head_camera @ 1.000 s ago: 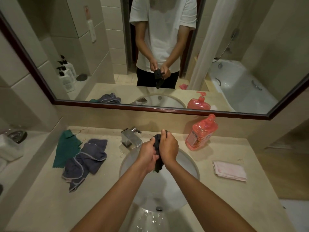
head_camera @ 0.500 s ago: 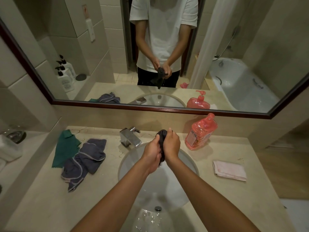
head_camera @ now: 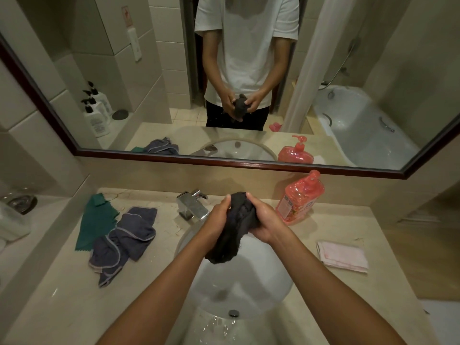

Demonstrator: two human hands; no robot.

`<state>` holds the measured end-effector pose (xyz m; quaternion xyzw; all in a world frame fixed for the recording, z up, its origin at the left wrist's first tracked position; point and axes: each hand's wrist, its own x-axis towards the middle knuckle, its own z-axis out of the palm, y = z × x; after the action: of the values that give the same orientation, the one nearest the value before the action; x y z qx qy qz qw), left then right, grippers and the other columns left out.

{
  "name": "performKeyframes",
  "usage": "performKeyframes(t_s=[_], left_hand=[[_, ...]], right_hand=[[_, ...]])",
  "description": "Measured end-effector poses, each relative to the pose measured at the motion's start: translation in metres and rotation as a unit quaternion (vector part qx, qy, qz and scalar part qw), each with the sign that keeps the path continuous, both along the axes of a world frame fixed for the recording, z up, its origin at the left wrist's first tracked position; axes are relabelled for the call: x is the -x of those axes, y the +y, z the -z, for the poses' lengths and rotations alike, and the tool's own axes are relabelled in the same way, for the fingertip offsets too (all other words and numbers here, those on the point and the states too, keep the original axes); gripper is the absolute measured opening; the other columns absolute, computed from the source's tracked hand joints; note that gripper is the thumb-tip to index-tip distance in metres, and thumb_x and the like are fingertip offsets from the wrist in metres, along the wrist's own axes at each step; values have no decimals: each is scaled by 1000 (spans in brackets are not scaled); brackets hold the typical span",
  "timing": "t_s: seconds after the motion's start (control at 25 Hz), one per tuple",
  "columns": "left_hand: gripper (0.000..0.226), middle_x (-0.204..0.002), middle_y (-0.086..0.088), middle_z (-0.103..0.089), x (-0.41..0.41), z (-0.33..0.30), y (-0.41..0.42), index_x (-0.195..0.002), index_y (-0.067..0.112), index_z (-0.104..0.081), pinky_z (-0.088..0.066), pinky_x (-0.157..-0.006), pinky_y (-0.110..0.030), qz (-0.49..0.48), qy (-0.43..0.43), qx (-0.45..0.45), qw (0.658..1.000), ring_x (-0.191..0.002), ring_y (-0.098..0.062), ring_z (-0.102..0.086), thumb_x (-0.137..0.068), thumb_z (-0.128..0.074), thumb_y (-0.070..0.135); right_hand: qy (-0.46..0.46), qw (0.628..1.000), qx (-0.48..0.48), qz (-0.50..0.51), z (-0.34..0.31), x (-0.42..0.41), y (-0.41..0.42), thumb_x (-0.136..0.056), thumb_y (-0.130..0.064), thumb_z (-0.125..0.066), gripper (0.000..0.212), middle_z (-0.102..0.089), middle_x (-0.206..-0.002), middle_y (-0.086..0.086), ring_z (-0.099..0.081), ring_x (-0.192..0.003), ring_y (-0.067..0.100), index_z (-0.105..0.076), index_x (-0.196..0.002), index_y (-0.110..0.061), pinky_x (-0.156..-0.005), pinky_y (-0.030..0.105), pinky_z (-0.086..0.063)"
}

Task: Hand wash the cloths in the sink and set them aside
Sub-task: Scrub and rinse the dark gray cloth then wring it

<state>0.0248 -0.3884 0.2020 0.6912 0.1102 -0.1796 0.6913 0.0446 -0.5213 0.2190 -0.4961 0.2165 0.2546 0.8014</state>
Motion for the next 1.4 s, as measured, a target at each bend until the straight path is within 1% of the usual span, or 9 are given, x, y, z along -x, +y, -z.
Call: performKeyframes(t_s=[0.2, 0.36, 0.48, 0.56, 0.64, 0.76, 0.88, 1.2, 1.4], left_hand=[[58, -85, -10, -75, 10, 28, 0, -109, 17, -72, -58, -80, -33, 15, -11, 50, 999, -82, -26, -73, -106, -28, 54], [33, -85, -13, -68, 3, 37, 1, -103, 9, -70, -53, -53, -31, -86, 15, 116, 989, -67, -23, -63, -101, -54, 38], [36, -75, -9, -64, -11, 30, -7, -94, 11, -67, -36, -42, -24, -185, 46, 170, 967, -55, -16, -53, -101, -54, 43], [44, -64, -5, -59, -21, 20, -18, -83, 12, -63, -34, -40, -23, -207, 50, 145, 966, -47, -14, -50, -102, -49, 49], [48, -63, -5, -59, -27, 15, -28, -76, 11, -60, -47, -51, -28, -216, 46, 106, 970, -53, -17, -57, -104, -46, 47], [50, -61, -5, -60, -30, 13, -40, -73, 7, -61, -47, -57, -29, -226, 46, 56, 971, -58, -22, -58, -105, -43, 41], [55, -50, 2, -59, -29, 15, -52, -58, 11, -57, -44, -54, -26, -229, 32, 21, 973, -52, -20, -56, -105, -43, 35], [49, -53, -2, -52, -40, 31, -45, -59, 8, -47, -39, -55, -29, -242, 24, -44, 969, -52, -20, -50, -104, -44, 29], [53, -48, 4, -59, -32, 42, -58, -55, 13, -56, -39, -44, -21, -218, 20, -53, 974, -44, -11, -55, -103, -43, 29]], right_hand=[[-62, 993, -29, 92, -5, -9, -9, -101, -27, -56, 24, -67, -104, 18, -68, -96, 30, -57, -113, -6, -84, 45, -58], [-116, 980, 109, 121, 2, -14, -21, -102, -20, -55, 20, -68, -105, 16, -68, -96, 29, -58, -117, -7, -89, 47, -54], [-127, 970, 187, 85, 10, -3, -16, -101, -19, -56, 11, -69, -104, 14, -68, -94, 24, -62, -104, -9, -82, 38, -55], [-127, 971, 192, 62, 15, 7, 0, -101, -25, -54, 18, -70, -86, 6, -67, -80, 17, -64, -87, -18, -75, 35, -53], [-133, 961, 231, 71, 18, 12, 19, -100, -34, -48, 39, -65, -63, -8, -64, -66, 12, -64, -64, -30, -66, 32, -50], [-139, 928, 323, 122, 16, 3, 38, -96, -35, -45, 49, -59, -51, -6, -57, -57, 17, -56, -50, -21, -60, 33, -44], [-96, 927, 331, 146, 14, -17, 34, -96, -28, -47, 45, -58, -58, 4, -53, -60, 23, -51, -54, -13, -64, 42, -46], [-91, 936, 305, 150, 49, -1, 42, -101, -28, -48, 46, -68, -61, -3, -66, -64, 19, -64, -59, -20, -58, 26, -46], [-71, 931, 317, 165, 45, -29, 26, -99, -22, -49, 48, -57, -55, 3, -53, -57, 22, -51, -52, -13, -62, 37, -44]])
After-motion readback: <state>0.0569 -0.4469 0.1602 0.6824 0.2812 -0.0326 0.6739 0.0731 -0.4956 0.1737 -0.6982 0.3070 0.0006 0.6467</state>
